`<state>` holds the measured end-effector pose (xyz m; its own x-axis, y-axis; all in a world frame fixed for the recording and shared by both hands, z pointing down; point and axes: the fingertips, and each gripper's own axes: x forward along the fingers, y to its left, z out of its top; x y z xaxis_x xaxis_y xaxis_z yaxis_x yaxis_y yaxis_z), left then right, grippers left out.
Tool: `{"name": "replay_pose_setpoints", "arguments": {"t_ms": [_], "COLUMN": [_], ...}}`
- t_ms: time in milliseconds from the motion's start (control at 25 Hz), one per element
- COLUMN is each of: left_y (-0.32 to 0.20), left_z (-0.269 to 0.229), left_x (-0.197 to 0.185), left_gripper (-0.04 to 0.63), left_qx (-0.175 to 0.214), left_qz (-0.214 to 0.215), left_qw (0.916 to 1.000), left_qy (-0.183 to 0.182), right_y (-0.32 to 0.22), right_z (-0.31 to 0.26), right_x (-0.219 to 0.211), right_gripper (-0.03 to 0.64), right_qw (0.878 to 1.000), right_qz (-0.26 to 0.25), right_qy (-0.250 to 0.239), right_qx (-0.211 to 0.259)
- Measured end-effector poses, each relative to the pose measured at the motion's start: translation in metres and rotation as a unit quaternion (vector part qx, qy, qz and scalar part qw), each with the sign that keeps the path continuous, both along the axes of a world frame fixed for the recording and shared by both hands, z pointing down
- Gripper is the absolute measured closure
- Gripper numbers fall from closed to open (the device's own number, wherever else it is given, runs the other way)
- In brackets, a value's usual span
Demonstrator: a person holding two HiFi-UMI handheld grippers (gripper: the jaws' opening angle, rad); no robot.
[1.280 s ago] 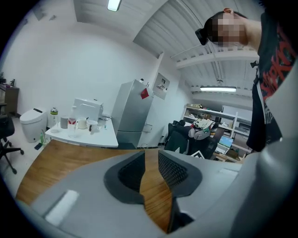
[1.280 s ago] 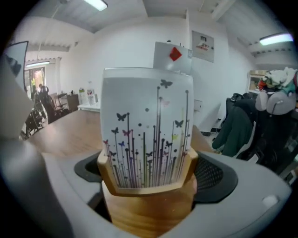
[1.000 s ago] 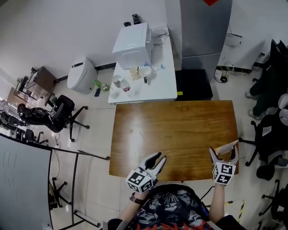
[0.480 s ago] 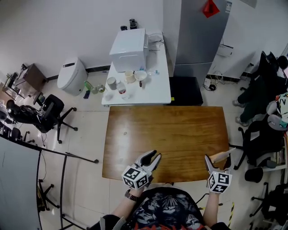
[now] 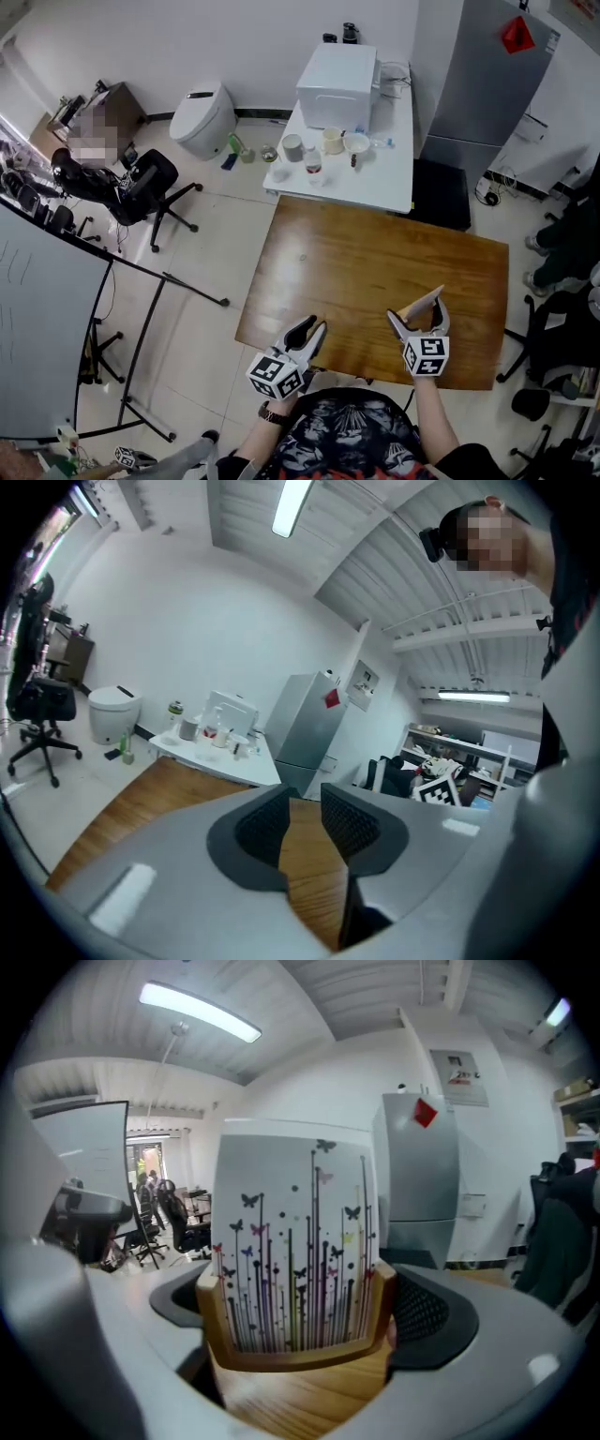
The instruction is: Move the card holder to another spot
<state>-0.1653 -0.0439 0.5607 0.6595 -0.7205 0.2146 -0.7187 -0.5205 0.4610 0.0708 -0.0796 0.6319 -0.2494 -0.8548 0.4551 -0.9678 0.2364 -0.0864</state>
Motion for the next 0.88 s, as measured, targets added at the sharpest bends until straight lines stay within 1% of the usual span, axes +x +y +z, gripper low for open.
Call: {"name": "replay_pose_setpoints", "arguments": {"t_ms": [160, 240, 320, 400, 480, 600, 680, 720, 800, 840, 880], "left_y": [0.022, 0.036, 0.05, 0.064, 0.071, 0.062, 0.049, 0.04, 0.018, 0.006, -0.004], "left_z": [0.002, 0.0, 0.003, 0.011, 0.018, 0.022, 0.024, 0.024, 0.021, 0.018, 0.015], "left_x": [-0.057, -0.086, -0.108, -0.127, -0.14, -0.147, -0.148, -0.145, -0.132, -0.123, -0.111], "left_gripper": [0.49, 0.491, 0.491, 0.491, 0.491, 0.492, 0.494, 0.493, 0.494, 0.494, 0.495], "left_qx": [-0.015, -0.027, -0.037, -0.053, -0.066, -0.073, -0.067, -0.062, -0.049, -0.041, -0.032], "left_qz": [-0.072, -0.11, -0.143, -0.166, -0.178, -0.179, -0.163, -0.151, -0.121, -0.104, -0.086], "left_qw": [0.9971, 0.9931, 0.9883, 0.9837, 0.9806, 0.9801, 0.9835, 0.9859, 0.991, 0.9935, 0.9957], "left_qy": [-0.019, -0.03, -0.036, -0.043, -0.047, -0.045, -0.041, -0.038, -0.028, -0.021, -0.014], "right_y": [-0.041, -0.062, -0.084, -0.102, -0.116, -0.128, -0.122, -0.116, -0.102, -0.094, -0.085], "right_z": [0.086, 0.122, 0.155, 0.185, 0.205, 0.22, 0.226, 0.224, 0.207, 0.192, 0.175], "right_x": [-0.087, -0.129, -0.161, -0.185, -0.199, -0.212, -0.225, -0.23, -0.228, -0.216, -0.194], "right_gripper": [0.063, 0.063, 0.064, 0.064, 0.063, 0.061, 0.06, 0.058, 0.058, 0.059, 0.065], "right_qw": [0.997, 0.994, 0.99, 0.986, 0.985, 0.985, 0.98, 0.978, 0.975, 0.976, 0.977], "right_qz": [-0.062, -0.09, -0.115, -0.124, -0.117, -0.112, -0.132, -0.145, -0.161, -0.157, -0.14], "right_qy": [-0.003, -0.004, 0.009, 0.024, 0.04, 0.064, 0.067, 0.055, -0.001, -0.037, -0.073], "right_qx": [-0.037, -0.057, -0.082, -0.107, -0.117, -0.117, -0.13, -0.14, -0.152, -0.149, -0.14]}}
